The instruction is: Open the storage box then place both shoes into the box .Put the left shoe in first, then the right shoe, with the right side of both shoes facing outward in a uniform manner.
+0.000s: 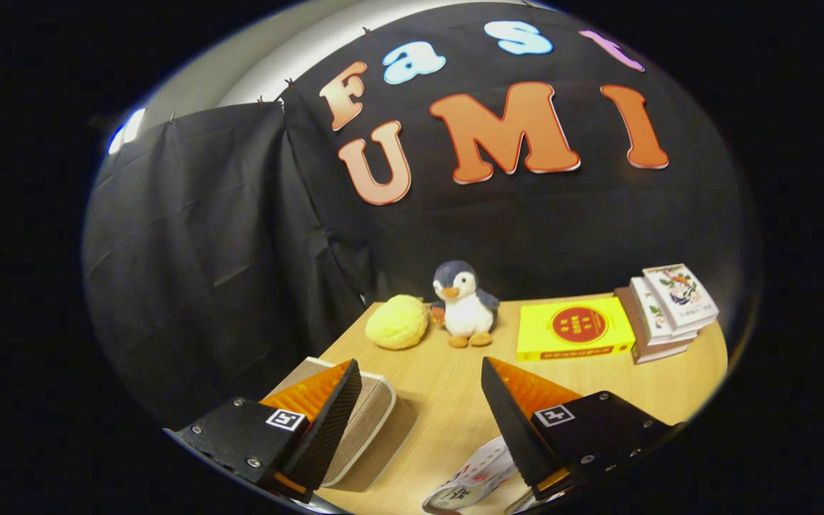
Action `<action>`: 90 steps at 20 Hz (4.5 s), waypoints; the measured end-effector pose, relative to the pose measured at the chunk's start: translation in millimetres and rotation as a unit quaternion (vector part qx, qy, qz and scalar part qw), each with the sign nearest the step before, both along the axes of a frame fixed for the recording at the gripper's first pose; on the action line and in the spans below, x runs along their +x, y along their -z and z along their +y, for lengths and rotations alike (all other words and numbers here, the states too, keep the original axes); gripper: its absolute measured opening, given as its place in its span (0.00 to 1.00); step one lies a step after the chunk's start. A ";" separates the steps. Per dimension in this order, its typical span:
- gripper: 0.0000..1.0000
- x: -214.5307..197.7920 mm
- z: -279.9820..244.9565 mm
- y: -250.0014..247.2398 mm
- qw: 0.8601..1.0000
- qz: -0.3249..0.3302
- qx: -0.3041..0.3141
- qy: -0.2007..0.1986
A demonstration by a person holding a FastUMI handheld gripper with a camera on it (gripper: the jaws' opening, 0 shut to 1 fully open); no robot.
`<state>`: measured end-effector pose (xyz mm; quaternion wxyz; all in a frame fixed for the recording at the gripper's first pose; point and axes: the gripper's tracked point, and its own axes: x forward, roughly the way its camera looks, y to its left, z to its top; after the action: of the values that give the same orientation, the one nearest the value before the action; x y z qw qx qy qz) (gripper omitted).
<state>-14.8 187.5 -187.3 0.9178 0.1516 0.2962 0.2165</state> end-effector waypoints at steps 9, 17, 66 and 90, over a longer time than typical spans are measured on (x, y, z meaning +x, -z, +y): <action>0.97 -42.2 59.6 55.2 0.986 0.138 0.070 -0.065; 0.97 -64.3 94.1 87.9 0.961 0.228 0.131 -0.089; 0.01 -54.7 142.3 -9.0 0.895 0.285 0.333 -0.078; 0.08 -73.1 431.9 -59.7 0.921 0.274 0.174 -0.215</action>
<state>-87.9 619.4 -127.5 0.6912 0.2947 0.5195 0.4069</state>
